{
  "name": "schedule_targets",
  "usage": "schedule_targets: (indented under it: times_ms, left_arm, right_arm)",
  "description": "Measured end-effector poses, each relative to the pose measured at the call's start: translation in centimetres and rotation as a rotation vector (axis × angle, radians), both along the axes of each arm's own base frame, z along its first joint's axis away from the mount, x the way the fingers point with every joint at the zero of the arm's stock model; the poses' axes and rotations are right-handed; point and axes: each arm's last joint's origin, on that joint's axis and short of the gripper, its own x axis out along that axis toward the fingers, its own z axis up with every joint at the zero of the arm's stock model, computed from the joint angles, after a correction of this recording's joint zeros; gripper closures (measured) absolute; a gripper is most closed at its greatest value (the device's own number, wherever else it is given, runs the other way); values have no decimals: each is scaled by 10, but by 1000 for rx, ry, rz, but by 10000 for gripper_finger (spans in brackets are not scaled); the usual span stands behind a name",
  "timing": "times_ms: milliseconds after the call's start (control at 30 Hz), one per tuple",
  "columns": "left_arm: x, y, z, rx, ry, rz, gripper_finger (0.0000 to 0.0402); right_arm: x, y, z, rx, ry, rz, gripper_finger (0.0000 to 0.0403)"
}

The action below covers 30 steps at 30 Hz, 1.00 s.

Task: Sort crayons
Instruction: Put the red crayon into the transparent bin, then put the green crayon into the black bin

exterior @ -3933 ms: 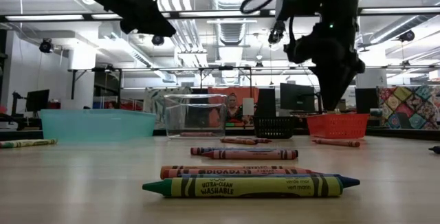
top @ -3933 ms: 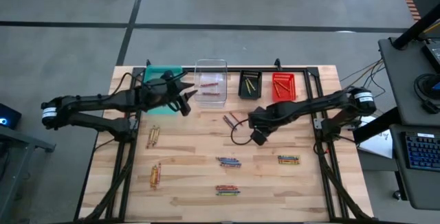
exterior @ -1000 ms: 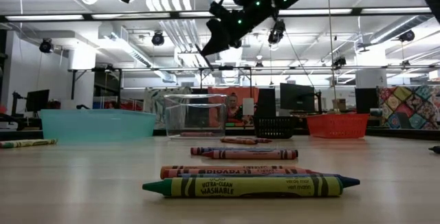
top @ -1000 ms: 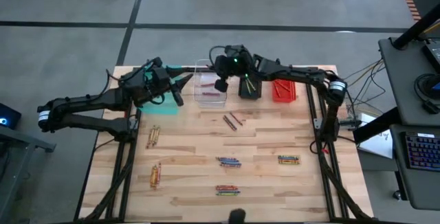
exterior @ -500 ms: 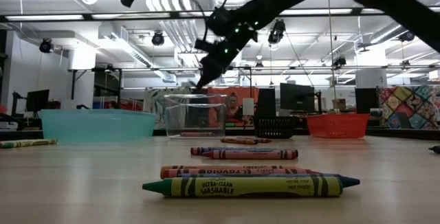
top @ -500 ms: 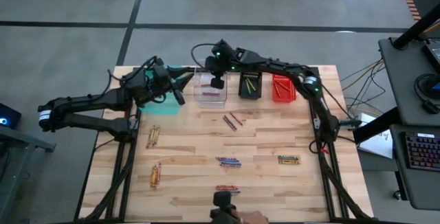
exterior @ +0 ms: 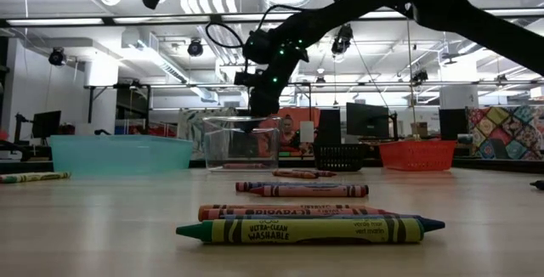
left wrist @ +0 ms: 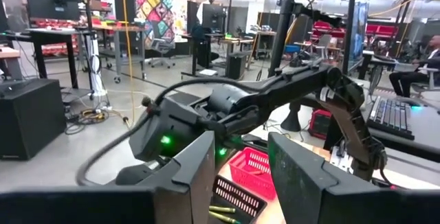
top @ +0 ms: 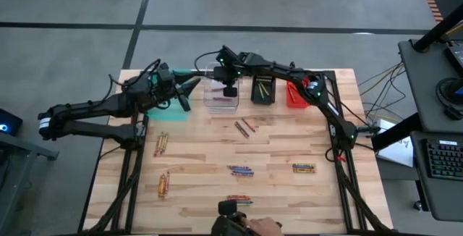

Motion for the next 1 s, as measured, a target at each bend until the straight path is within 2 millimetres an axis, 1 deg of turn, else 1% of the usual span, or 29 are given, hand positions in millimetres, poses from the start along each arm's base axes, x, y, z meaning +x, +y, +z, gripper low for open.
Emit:
schedule_targets:
  times_ms: [133,300,600,700,900,1000]
  left_arm:
    - [-9,-2,0,-13,15,0,283]
    - [-15,-3,-2,-27,8,-1,283]
    - [-11,-3,-6,-56,22,-3,283]
    - [-11,-3,-7,-56,24,-3,283]
    - [-10,-2,-7,-50,29,-3,283]
    - [-10,-2,-7,-49,30,-3,283]
  right_arm:
    - [0,0,-1,0,1,2,392]
    - [0,0,-1,0,4,2,392]
    - [0,0,-1,-1,3,2,387]
    - [0,0,-1,4,1,-5,370]
    - [0,0,-1,14,-2,-19,312]
    - [0,0,-1,14,-2,-19,297]
